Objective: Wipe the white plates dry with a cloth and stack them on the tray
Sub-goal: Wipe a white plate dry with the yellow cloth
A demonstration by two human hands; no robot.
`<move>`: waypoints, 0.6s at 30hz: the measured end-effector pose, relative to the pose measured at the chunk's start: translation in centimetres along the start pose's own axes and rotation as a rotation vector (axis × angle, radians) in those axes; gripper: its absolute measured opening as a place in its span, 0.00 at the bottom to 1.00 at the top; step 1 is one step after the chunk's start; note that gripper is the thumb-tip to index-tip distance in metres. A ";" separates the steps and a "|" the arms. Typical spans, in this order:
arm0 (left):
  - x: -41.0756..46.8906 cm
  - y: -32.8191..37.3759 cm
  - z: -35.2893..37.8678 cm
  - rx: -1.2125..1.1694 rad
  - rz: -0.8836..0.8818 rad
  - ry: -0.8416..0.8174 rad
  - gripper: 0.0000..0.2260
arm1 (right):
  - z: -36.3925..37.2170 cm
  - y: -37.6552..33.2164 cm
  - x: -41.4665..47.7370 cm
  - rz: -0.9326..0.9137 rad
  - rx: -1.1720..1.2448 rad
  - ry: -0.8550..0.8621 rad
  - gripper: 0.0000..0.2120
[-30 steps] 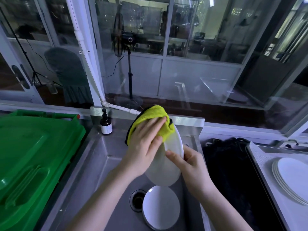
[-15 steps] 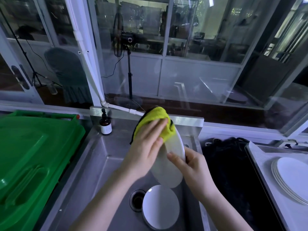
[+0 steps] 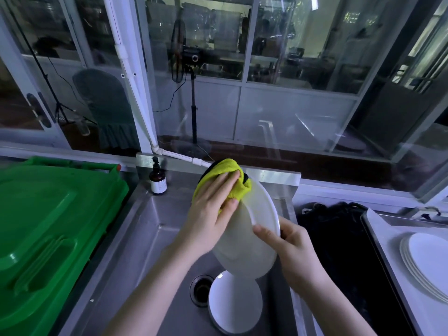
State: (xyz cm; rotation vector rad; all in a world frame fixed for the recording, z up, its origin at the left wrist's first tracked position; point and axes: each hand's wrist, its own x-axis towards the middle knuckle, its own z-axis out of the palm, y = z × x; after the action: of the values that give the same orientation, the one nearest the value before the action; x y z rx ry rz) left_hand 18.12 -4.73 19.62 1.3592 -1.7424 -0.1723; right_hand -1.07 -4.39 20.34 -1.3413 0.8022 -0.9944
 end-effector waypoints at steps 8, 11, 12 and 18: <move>-2.5 -2.1 -0.1 -0.262 -0.294 -0.053 0.29 | -2.3 -1.0 0.6 0.054 -0.027 0.055 0.18; -0.5 -0.9 -0.1 -0.106 -0.100 -0.044 0.29 | -1.0 -0.5 1.5 0.057 -0.064 0.038 0.12; 0.1 -0.8 -0.2 -0.063 -0.061 -0.045 0.28 | -0.8 -0.3 1.6 0.065 -0.032 0.043 0.12; -1.6 -3.2 -0.3 -0.254 -0.320 -0.005 0.25 | -1.9 -1.8 2.4 0.062 0.191 0.129 0.10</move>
State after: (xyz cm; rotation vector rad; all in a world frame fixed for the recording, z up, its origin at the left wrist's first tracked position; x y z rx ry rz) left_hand 20.62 -4.53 17.01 1.4373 -1.4412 -0.5558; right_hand -2.11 -7.26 22.18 -1.0920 0.8188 -1.0881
